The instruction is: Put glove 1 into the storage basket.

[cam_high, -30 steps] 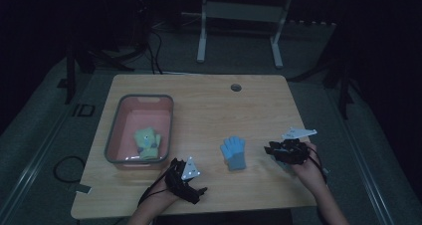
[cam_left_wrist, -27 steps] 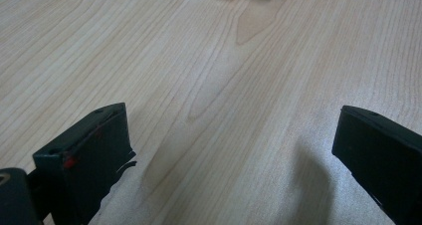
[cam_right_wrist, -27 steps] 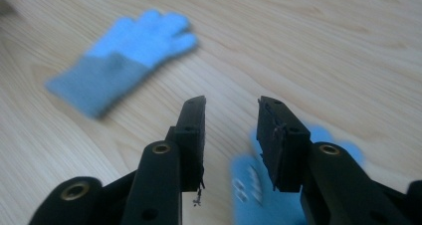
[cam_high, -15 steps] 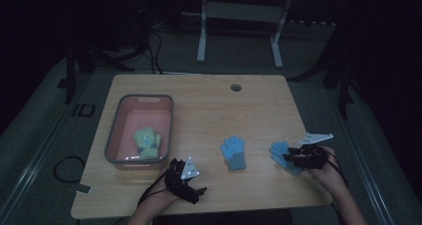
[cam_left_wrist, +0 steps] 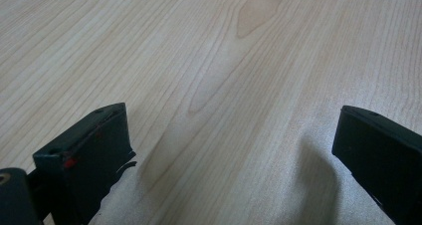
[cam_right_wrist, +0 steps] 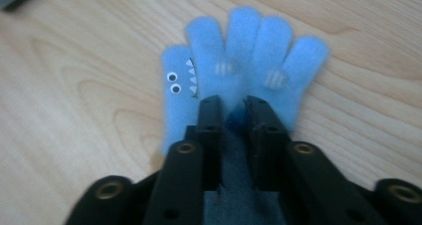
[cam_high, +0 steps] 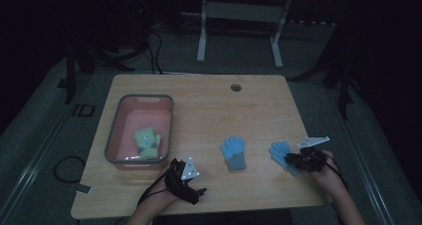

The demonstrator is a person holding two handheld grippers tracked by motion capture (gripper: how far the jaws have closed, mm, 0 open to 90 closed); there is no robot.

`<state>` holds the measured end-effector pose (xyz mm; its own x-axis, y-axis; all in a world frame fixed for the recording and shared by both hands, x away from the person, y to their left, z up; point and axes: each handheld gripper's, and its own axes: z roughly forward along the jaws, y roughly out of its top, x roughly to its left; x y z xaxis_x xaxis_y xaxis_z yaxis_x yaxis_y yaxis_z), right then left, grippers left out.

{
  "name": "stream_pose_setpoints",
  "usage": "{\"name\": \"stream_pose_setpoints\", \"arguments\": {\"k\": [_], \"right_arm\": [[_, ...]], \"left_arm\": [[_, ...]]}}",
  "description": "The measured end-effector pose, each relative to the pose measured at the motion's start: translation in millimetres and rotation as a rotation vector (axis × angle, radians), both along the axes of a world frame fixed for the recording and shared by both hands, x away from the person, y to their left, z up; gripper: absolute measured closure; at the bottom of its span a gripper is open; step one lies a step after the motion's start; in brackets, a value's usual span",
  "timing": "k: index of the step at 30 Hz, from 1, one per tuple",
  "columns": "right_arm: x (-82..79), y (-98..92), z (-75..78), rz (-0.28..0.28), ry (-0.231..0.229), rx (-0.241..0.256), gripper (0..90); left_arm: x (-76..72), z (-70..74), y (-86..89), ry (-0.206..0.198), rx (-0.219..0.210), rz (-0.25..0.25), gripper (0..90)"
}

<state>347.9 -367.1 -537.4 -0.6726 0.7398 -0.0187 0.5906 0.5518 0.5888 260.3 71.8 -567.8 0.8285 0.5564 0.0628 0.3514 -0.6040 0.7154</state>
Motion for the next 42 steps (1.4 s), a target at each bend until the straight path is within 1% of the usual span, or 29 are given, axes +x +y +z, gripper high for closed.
{"name": "stream_pose_setpoints", "arguments": {"k": [1,2,4,6,11,12,14,16,18,20,21,23,27,28,30,32,34,35,36,38,39,40,42], "right_arm": [[-0.9,2.0,0.3,-0.014,-0.003,-0.009,82.8],[-1.3,3.8,0.9,-0.044,0.003,-0.010,83.7],[-2.0,6.7,2.8,-0.083,-0.003,-0.014,84.7],[-2.6,8.0,8.2,-0.123,-0.002,0.004,85.4],[-8.1,13.7,35.5,-0.208,-0.047,0.043,86.0],[-8.6,15.4,41.0,-0.241,-0.049,0.043,86.0],[-8.5,18.9,50.3,-0.293,-0.060,0.069,86.0],[-8.0,26.0,56.3,-0.316,-0.079,0.048,86.0],[-7.3,31.5,60.9,-0.329,-0.079,0.063,86.0],[-6.6,38.6,66.2,-0.353,-0.098,0.058,86.0],[-5.6,41.7,68.0,-0.366,-0.097,0.058,86.0],[-4.6,48.6,70.3,-0.385,-0.100,0.075,85.9],[-5.7,68.7,65.6,-0.379,-0.093,0.088,85.8],[-6.3,73.2,62.7,-0.377,-0.092,0.085,85.8],[-7.2,80.2,55.8,-0.382,-0.083,0.098,85.8],[-7.4,86.7,47.6,-0.385,-0.083,0.088,85.7],[-6.5,89.8,39.8,-0.399,-0.070,0.099,85.6],[-5.8,91.5,36.2,-0.405,-0.073,0.081,85.6],[-4.7,92.3,32.7,-0.412,-0.069,0.078,85.6],[-3.2,92.1,26.0,-0.426,-0.050,0.090,85.6],[-3.3,92.5,22.9,-0.432,-0.051,0.090,85.4],[-3.1,93.1,19.7,-0.439,-0.049,0.086,85.2],[-0.4,95.1,12.5,-0.438,-0.041,0.069,84.3]], "left_arm": [[0.2,0.0,-0.1,-0.001,0.001,-0.001,2.3],[0.2,0.0,-0.1,-0.001,0.000,0.000,2.3],[-0.1,0.2,-0.1,-0.001,0.000,-0.001,2.3],[0.0,0.2,0.0,-0.001,0.001,-0.001,2.3],[0.4,0.2,0.5,-0.004,-0.006,0.000,2.3],[0.3,0.1,0.4,-0.005,-0.005,-0.001,2.3],[0.1,0.3,0.1,-0.007,-0.004,-0.002,2.3],[0.1,0.3,0.1,-0.007,-0.004,-0.003,2.3],[0.4,0.3,0.3,-0.007,-0.003,-0.003,2.3],[0.4,0.3,0.1,-0.009,-0.002,-0.003,2.3],[0.4,0.2,0.1,-0.009,-0.002,-0.004,2.3],[0.3,0.1,-0.1,-0.009,0.002,-0.003,2.3],[-0.2,0.2,-0.4,-0.011,0.004,-0.008,2.3],[-0.3,0.2,-0.4,-0.012,0.004,-0.008,2.3],[-0.5,0.2,-0.4,-0.012,0.004,-0.010,2.3],[-0.4,0.1,0.0,-0.009,0.001,-0.009,2.3],[0.0,0.7,0.9,-0.008,-0.008,-0.007,2.3],[0.1,0.9,1.1,-0.008,-0.011,-0.007,2.3],[0.1,0.9,1.1,-0.008,-0.010,-0.007,2.3],[-0.1,0.4,0.6,-0.008,-0.003,-0.009,2.3],[-0.1,0.3,0.4,-0.008,-0.002,-0.009,2.3],[-0.1,0.3,0.4,-0.008,-0.002,-0.009,2.3],[0.1,0.4,0.9,-0.007,-0.005,-0.010,2.3]]}}
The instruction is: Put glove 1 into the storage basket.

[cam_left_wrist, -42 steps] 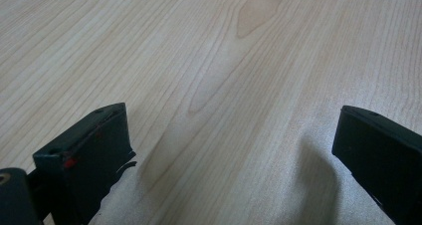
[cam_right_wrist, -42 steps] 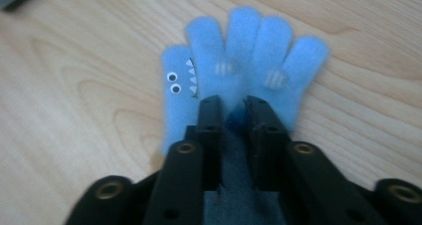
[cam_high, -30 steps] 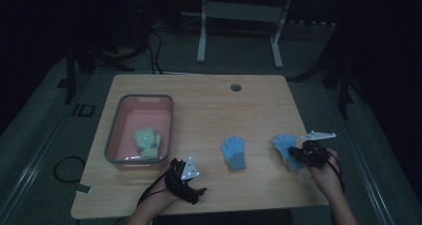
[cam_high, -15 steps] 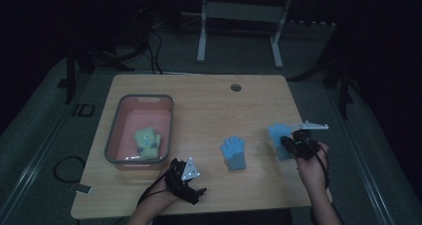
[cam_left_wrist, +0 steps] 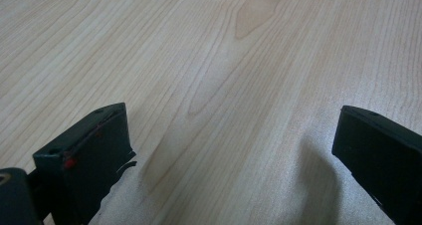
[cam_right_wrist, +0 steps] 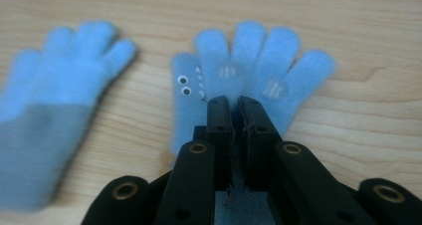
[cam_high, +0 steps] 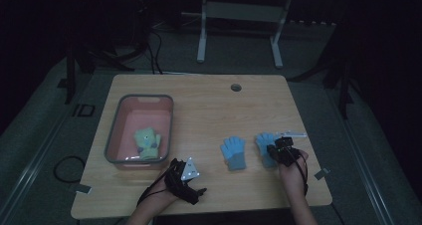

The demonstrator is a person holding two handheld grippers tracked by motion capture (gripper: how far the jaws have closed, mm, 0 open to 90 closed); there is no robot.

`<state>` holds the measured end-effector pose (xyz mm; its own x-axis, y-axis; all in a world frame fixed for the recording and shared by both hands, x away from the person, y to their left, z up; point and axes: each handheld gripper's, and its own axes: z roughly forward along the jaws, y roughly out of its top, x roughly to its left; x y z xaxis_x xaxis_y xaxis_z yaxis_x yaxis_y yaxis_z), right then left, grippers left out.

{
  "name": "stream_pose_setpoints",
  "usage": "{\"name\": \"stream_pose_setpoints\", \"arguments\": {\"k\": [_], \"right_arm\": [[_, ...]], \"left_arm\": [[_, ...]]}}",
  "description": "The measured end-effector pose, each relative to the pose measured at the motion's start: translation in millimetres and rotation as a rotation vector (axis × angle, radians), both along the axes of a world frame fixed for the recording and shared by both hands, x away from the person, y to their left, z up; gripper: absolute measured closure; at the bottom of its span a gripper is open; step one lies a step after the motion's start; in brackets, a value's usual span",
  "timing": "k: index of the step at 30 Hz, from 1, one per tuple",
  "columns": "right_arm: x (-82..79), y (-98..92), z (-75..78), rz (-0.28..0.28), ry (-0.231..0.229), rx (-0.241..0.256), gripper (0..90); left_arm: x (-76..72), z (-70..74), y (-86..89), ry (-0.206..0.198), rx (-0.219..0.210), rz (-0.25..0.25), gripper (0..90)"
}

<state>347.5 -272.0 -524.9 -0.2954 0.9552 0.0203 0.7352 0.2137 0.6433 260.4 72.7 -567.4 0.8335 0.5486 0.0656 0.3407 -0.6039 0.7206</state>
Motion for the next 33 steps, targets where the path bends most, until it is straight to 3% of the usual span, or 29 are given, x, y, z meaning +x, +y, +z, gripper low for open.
{"name": "stream_pose_setpoints", "arguments": {"k": [7,10,18,22,26,27,28,30,33], "right_arm": [[7.9,1.1,-15.1,0.006,0.036,-0.025,73.9],[7.8,0.9,-12.4,0.019,0.028,-0.034,67.8],[2.7,-12.3,2.8,0.077,0.005,0.011,60.8],[0.4,-22.2,6.2,0.177,-0.009,0.015,57.9],[-0.1,-34.2,10.1,0.315,-0.034,0.026,57.5],[-0.1,-34.2,10.1,0.315,-0.034,0.026,57.5],[0.3,-38.4,11.6,0.356,-0.051,0.043,57.6],[3.8,-49.6,16.1,0.436,-0.067,0.029,58.7],[7.4,-56.9,17.5,0.514,-0.056,0.021,57.8]], "left_arm": [[0.3,-0.2,-0.1,0.001,0.004,0.003,2.3],[0.4,-0.3,0.3,0.002,0.000,0.004,2.3],[0.6,-0.9,-0.1,0.004,0.010,0.008,2.3],[0.8,-1.1,-0.2,0.007,0.011,0.007,2.3],[0.6,-1.0,-0.2,0.005,0.013,0.004,2.3],[0.6,-1.0,-0.2,0.005,0.013,0.004,2.3],[0.7,-1.2,-0.4,0.006,0.013,0.006,2.3],[0.8,-1.0,-0.3,0.006,0.012,0.005,2.3],[0.9,-1.5,-0.3,0.006,0.014,0.005,2.3]]}}
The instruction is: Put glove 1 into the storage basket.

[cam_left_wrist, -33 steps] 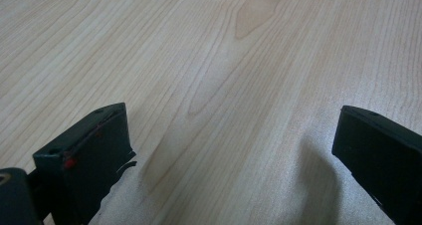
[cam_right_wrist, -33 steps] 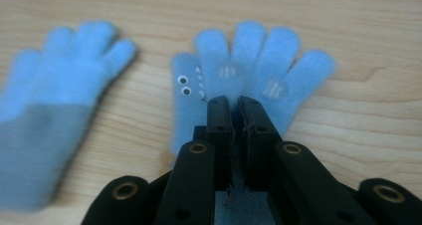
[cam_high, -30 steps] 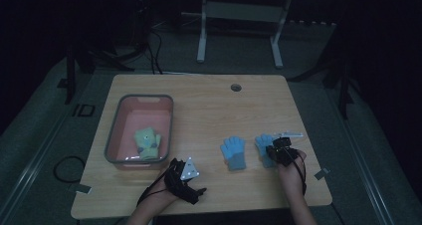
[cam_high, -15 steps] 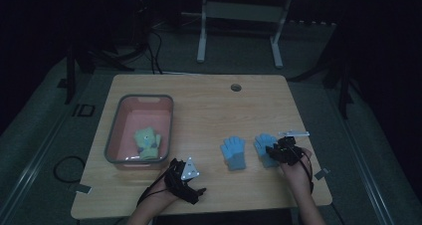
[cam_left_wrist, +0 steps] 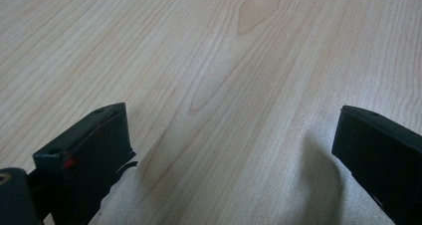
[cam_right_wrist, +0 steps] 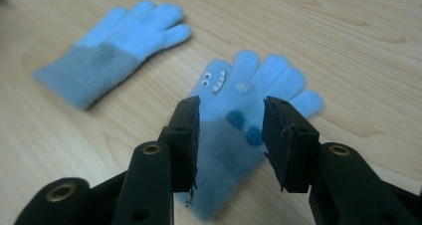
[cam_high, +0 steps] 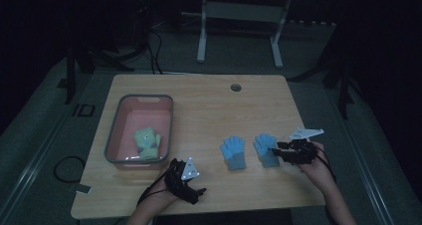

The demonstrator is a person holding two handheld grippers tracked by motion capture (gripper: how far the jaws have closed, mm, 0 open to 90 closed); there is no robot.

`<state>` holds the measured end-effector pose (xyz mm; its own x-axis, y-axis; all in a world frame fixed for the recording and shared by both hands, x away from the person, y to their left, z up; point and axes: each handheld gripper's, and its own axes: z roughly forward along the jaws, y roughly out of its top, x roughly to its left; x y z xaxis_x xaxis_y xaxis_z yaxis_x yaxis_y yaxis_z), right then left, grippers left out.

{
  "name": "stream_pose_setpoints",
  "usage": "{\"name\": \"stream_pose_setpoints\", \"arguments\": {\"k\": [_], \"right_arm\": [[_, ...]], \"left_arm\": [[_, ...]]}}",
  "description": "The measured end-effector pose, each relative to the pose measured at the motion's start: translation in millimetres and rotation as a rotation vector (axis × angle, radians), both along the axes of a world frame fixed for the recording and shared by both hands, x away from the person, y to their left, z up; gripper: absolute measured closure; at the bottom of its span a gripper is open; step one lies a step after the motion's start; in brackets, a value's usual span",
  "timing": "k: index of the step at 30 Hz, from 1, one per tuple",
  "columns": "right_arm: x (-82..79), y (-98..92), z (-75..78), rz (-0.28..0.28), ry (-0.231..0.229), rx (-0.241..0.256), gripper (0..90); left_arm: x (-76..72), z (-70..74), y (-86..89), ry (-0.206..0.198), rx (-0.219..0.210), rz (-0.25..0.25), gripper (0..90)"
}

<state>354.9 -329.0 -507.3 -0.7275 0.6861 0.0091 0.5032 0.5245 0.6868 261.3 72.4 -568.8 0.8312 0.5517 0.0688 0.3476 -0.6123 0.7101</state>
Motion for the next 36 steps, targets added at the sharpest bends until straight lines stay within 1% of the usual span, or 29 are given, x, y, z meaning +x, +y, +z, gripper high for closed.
{"name": "stream_pose_setpoints", "arguments": {"k": [1,2,3,5,7,8,10,12,13,17,18,20,22,23,24,26,28,30,32,36], "right_arm": [[1.3,-1.2,-0.6,0.025,0.009,-0.019,56.9],[2.5,-2.4,-1.6,0.040,0.004,-0.036,57.0],[4.0,-3.8,-2.6,0.047,-0.004,-0.039,58.0],[8.4,-5.5,-6.4,0.057,0.021,-0.041,59.2],[9.9,-5.4,-8.0,0.055,0.014,-0.048,60.2],[12.2,-4.3,-10.9,0.067,0.030,-0.032,60.1],[14.2,-2.2,-13.7,0.072,0.028,-0.022,61.1],[15.8,2.0,-16.8,0.077,0.052,0.001,60.8],[16.9,4.3,-18.3,0.077,0.042,-0.004,61.6],[20.5,9.8,-23.0,0.093,0.050,-0.010,61.0],[20.9,10.8,-24.7,0.091,0.049,-0.022,60.6],[21.6,12.7,-30.6,0.084,0.051,-0.078,61.2],[19.3,13.8,-33.7,0.073,0.041,-0.079,62.5],[18.2,14.5,-34.3,0.072,0.031,-0.086,64.8],[17.2,15.5,-34.6,0.068,0.025,-0.091,69.5],[15.6,17.7,-34.3,0.040,0.025,-0.101,79.0],[13.5,20.9,-34.3,0.026,0.015,-0.112,83.1],[12.3,22.4,-33.4,0.004,0.018,-0.109,84.5],[12.1,21.7,-29.3,-0.020,0.028,-0.080,85.6],[8.1,22.8,-11.8,-0.045,0.007,-0.049,86.1]], "left_arm": [[-0.1,-0.1,0.0,0.000,0.001,-0.001,2.3],[-0.2,-0.3,-0.1,-0.001,0.004,-0.003,2.3],[-0.2,-0.5,-0.2,0.000,0.008,-0.003,2.3],[-0.2,-0.8,-0.4,-0.001,0.011,-0.005,2.3],[-0.1,-0.6,-0.1,0.000,0.008,-0.005,2.3],[0.0,-0.7,0.1,0.000,0.007,-0.005,2.3],[0.3,-1.0,0.4,0.001,0.005,-0.003,2.3],[0.2,-1.0,0.4,0.002,0.006,-0.003,2.3],[0.1,-1.0,0.4,0.002,0.007,-0.005,2.3],[-0.1,-1.8,0.5,0.002,0.011,-0.008,2.3],[-0.2,-1.7,0.7,0.002,0.008,-0.007,2.3],[-0.1,-1.7,1.0,0.003,0.007,-0.008,2.3],[-0.3,-1.9,0.9,0.004,0.008,-0.009,2.3],[-0.4,-2.0,0.8,0.004,0.008,-0.009,2.3],[-0.5,-2.1,0.7,0.004,0.009,-0.009,2.3],[-0.4,-2.1,0.7,0.005,0.009,-0.010,2.3],[-0.4,-2.0,0.7,0.005,0.008,-0.009,2.3],[-0.3,-2.0,0.8,0.006,0.008,-0.009,2.3],[-0.3,-1.9,0.7,0.005,0.008,-0.009,2.3],[-0.2,-2.1,0.7,0.006,0.008,-0.008,2.3]]}}
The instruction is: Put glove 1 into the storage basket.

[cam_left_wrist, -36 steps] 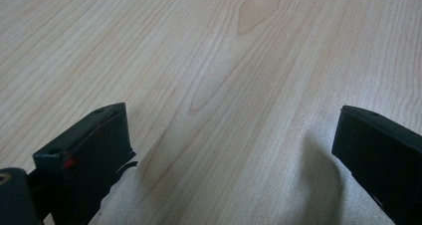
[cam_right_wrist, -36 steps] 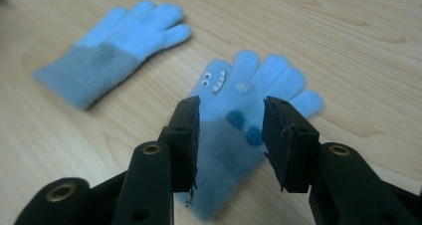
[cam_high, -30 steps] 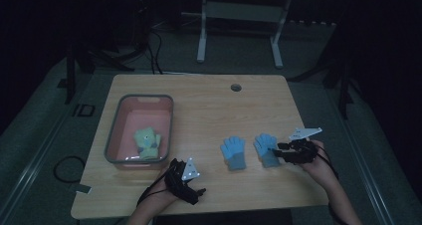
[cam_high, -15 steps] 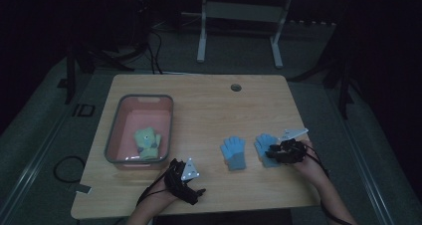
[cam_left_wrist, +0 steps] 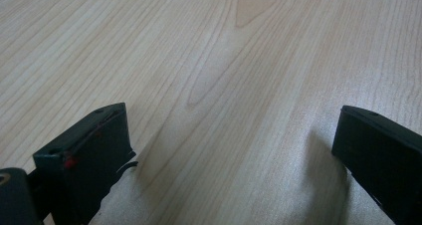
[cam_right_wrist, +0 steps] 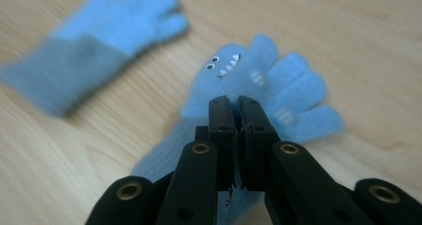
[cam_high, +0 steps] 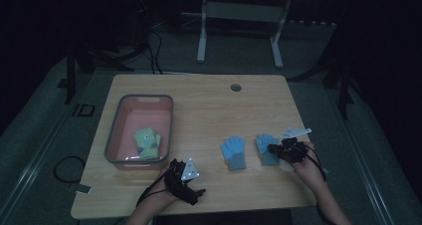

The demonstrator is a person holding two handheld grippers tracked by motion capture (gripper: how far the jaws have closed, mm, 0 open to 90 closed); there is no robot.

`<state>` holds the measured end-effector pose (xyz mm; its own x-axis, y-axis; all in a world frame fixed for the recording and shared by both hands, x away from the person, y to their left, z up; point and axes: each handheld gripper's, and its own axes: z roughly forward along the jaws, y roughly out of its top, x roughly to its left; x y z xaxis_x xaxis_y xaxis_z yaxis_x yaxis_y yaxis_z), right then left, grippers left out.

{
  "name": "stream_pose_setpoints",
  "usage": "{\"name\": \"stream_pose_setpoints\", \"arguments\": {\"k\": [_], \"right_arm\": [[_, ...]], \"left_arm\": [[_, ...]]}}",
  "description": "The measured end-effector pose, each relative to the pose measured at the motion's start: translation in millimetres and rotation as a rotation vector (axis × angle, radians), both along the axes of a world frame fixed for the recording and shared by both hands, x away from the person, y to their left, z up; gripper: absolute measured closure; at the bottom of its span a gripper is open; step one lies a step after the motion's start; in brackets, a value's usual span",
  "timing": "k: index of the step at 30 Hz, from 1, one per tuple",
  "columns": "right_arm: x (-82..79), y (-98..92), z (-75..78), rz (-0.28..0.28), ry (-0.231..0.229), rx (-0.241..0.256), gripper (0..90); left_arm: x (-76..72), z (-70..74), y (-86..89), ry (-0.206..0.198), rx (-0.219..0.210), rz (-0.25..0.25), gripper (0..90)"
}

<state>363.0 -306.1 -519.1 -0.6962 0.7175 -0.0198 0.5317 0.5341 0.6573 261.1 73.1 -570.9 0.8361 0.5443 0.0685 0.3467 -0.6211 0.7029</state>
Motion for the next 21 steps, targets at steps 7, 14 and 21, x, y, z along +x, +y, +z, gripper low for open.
{"name": "stream_pose_setpoints", "arguments": {"k": [7,14,21], "right_arm": [[-7.7,10.8,31.6,-0.033,-0.062,0.029,86.1],[-13.3,32.2,60.7,-0.004,-0.106,0.074,86.1],[-16.0,63.2,64.1,0.053,-0.095,0.095,86.2]], "left_arm": [[-0.4,0.1,-0.5,-0.002,0.003,-0.001,2.3],[0.1,0.2,-0.3,-0.007,0.004,0.000,2.3],[-0.4,0.2,-0.7,-0.006,0.005,0.001,2.3]]}}
